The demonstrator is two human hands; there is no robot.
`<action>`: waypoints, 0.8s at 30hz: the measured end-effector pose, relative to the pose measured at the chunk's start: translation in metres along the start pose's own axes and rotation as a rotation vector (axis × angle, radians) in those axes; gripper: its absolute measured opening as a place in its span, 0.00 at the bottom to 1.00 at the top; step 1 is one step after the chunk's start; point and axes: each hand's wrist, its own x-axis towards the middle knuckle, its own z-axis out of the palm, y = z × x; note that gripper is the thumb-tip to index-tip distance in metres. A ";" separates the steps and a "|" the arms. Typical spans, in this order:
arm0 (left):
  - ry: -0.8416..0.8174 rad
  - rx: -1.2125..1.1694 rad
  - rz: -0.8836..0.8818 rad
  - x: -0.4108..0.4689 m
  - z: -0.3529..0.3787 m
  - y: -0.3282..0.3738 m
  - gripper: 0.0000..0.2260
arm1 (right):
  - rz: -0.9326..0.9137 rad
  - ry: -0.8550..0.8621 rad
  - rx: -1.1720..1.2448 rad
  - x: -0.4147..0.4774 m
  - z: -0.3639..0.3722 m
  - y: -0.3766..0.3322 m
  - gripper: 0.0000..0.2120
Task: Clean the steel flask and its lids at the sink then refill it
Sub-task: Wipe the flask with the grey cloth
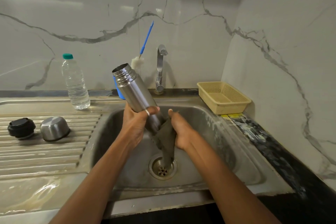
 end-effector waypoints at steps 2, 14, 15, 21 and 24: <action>0.018 -0.048 0.002 0.004 -0.005 0.001 0.46 | -0.032 0.070 -0.053 0.003 -0.005 -0.004 0.24; -0.033 -0.047 0.038 -0.001 -0.001 0.004 0.35 | -0.005 0.117 -0.018 0.000 -0.007 -0.010 0.29; -0.021 -0.070 0.040 0.001 -0.003 0.005 0.35 | -0.019 0.145 -0.018 0.001 -0.010 -0.012 0.28; -0.077 -0.008 0.040 -0.001 0.000 0.000 0.42 | 0.041 0.031 0.060 -0.004 -0.002 -0.005 0.31; -0.062 -0.016 0.041 -0.002 -0.001 0.003 0.40 | 0.068 0.010 -0.003 -0.006 -0.003 -0.007 0.28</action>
